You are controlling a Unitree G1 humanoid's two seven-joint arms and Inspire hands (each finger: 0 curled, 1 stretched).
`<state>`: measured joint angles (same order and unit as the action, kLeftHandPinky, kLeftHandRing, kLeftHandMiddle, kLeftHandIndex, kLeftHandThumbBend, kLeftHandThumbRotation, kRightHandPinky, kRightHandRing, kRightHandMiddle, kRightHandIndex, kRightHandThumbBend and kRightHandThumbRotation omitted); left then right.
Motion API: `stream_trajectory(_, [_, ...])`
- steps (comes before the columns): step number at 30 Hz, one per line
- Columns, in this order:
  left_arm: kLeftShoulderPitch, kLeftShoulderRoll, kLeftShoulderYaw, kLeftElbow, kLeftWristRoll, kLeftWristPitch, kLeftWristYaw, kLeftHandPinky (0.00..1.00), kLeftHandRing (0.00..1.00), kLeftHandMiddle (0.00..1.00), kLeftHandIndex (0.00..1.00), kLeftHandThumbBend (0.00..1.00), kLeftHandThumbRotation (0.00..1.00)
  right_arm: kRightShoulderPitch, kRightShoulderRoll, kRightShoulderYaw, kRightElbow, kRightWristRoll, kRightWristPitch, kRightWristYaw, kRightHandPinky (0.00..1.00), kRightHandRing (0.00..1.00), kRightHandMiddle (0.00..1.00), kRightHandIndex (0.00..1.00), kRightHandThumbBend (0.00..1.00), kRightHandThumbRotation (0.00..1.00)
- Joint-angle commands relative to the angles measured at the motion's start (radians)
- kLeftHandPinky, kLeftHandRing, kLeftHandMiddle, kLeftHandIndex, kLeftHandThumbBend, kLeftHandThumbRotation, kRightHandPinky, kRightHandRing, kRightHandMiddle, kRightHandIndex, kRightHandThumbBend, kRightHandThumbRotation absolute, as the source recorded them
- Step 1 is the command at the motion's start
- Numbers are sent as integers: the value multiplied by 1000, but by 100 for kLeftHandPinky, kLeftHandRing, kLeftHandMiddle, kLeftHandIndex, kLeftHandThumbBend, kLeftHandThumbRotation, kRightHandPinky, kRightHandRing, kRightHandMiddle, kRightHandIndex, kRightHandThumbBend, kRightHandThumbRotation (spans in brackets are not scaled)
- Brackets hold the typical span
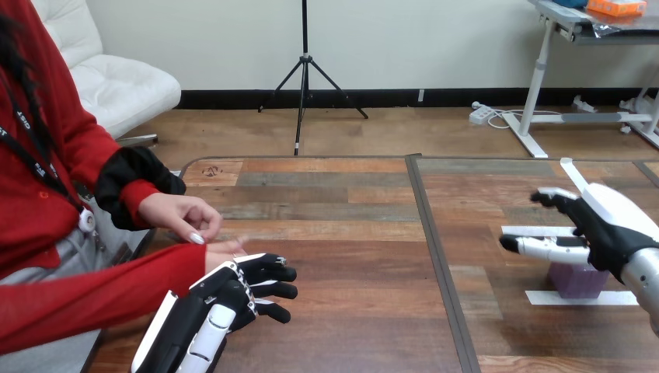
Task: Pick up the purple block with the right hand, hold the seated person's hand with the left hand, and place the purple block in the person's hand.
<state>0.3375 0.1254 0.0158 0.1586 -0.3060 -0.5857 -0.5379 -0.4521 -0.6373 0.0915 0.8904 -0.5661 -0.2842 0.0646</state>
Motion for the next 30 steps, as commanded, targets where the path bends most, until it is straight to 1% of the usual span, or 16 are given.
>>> stream_trajectory(1, [-41,10,5,-51,-9,-6,-5,55,66,70,67,64,83,-133,-36,44,84,-24,-7,-31,76,91,91,88,76,73])
stream_trajectory(3, [-42,11,5,-49,-9,-8,-7,55,67,70,67,64,83,-142,-35,48,109,-21,-13,-35,75,91,90,88,77,74])
stream_trajectory(6, [-40,11,5,-48,-15,-10,-12,55,67,70,68,64,83,-154,-37,63,140,-30,-18,-41,74,90,90,87,77,74])
stream_trajectory(10, [-38,9,7,-45,-13,-16,-11,55,67,70,68,63,83,-169,-40,89,175,-41,-7,-18,75,91,91,88,79,78])
stream_trajectory(12, [-39,9,9,-42,-14,-18,-12,55,67,70,68,62,83,-173,-39,95,188,-39,-5,-19,76,91,91,88,82,80])
stream_trajectory(15, [-37,8,10,-43,-12,-21,-12,55,66,70,67,62,83,-187,-42,133,215,-71,9,-21,77,92,92,90,86,84])
stream_trajectory(18, [-33,7,11,-50,-11,-15,-7,54,66,70,67,62,84,-192,-36,136,235,-64,13,-12,78,92,92,90,88,84])
stream_trajectory(20, [-34,9,11,-48,-15,-18,-12,54,66,69,67,62,83,-199,-37,162,249,-87,30,-6,79,93,92,90,91,85])
stream_trajectory(22, [-31,10,12,-51,-19,-14,-13,54,66,69,67,62,83,-204,-39,174,261,-93,31,0,80,93,93,91,95,87])
stream_trajectory(24, [-27,9,13,-55,-22,-7,-12,54,66,69,67,62,83,-206,-39,176,271,-87,23,3,80,93,93,90,97,86])
stream_trajectory(27, [-24,9,13,-63,-24,2,-6,53,66,69,66,63,82,-208,-33,182,291,-83,40,7,80,93,92,90,99,85])
stream_trajectory(30, [-22,10,16,-64,-23,-1,-5,53,66,69,66,64,82,-213,-35,203,306,-91,49,25,79,92,93,91,99,84])
